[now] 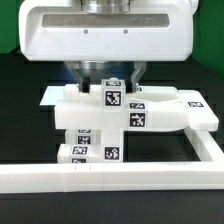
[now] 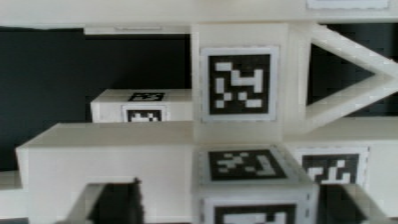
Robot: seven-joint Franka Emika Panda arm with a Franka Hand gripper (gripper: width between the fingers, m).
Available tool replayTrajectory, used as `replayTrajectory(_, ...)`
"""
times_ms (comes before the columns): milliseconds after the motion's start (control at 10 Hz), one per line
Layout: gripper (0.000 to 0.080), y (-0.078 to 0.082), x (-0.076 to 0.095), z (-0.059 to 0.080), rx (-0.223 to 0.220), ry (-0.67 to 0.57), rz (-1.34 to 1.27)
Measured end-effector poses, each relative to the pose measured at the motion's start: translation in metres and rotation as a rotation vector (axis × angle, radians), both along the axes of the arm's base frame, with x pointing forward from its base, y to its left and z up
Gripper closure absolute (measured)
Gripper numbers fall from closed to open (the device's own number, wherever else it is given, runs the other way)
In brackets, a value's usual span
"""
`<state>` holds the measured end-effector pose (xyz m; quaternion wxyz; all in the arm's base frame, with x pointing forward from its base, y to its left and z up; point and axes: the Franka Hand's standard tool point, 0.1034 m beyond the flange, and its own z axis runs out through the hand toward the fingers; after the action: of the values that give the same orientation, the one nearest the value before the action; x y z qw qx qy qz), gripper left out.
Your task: Assemble chair
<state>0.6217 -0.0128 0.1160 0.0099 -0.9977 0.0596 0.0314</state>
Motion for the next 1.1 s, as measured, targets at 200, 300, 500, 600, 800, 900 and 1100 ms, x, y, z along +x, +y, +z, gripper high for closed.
replayTrajectory(200, 0.0513, -0.0041, 0.0009, 0.0000, -0.002, -0.006, -0.032)
replayTrajectory(300, 0.0513, -0.0044, 0.0014, 0.0001, -0.006, -0.007, -0.098)
replayTrajectory(500, 0.0513, -0.0040, 0.0015, 0.0002, -0.014, -0.005, -0.226)
replayTrajectory(600, 0.0513, -0.0043, 0.0019, 0.0003, -0.018, -0.005, -0.323)
replayTrajectory(800, 0.0512, -0.0062, 0.0025, 0.0004, -0.025, -0.006, -0.460)
replayTrajectory(900, 0.0512, -0.0068, 0.0025, 0.0005, -0.030, -0.004, -0.542)
replayTrajectory(1100, 0.0436, -0.0069, 0.0024, 0.0004, -0.033, -0.004, -0.570)
